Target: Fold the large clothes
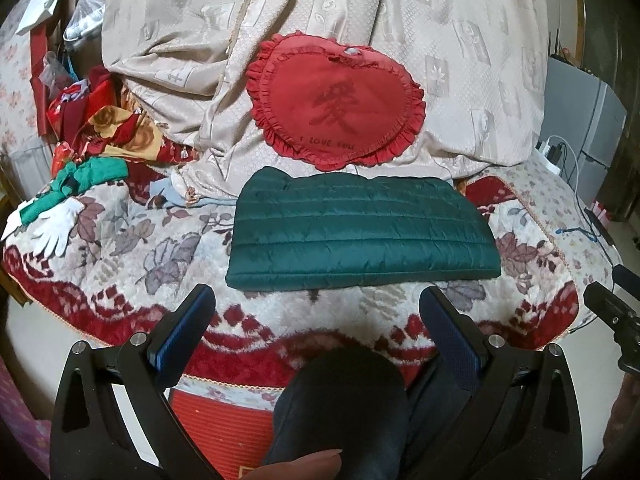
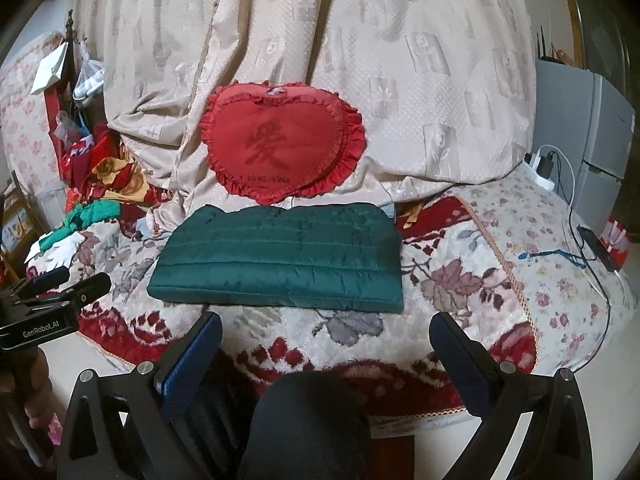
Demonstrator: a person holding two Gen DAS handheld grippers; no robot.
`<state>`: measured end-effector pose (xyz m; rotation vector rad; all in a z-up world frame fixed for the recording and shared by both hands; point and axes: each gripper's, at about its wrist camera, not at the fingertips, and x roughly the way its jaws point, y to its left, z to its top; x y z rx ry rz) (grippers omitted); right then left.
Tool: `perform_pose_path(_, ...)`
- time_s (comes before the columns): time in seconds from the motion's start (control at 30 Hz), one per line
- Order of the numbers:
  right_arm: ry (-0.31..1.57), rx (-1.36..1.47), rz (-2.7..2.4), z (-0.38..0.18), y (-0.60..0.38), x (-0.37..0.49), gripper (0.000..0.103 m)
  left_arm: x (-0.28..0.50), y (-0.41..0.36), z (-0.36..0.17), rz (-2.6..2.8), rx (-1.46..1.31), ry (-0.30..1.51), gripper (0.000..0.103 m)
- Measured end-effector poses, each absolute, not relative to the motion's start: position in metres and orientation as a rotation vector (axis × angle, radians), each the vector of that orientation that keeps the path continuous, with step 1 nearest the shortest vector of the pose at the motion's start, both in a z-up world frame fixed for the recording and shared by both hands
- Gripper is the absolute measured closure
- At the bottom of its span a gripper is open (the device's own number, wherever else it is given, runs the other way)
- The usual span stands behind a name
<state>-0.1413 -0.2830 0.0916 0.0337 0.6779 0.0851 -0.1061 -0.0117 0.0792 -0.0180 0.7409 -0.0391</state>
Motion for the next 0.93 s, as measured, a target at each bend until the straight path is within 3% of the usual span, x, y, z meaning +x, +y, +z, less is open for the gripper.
perform_pose_path(0.93,0.694,0.023,0.095,0.084,-0.28,-0.144,0.0,-0.117,-0.02,0.077,-0.058,-0.013,0.722,0.001)
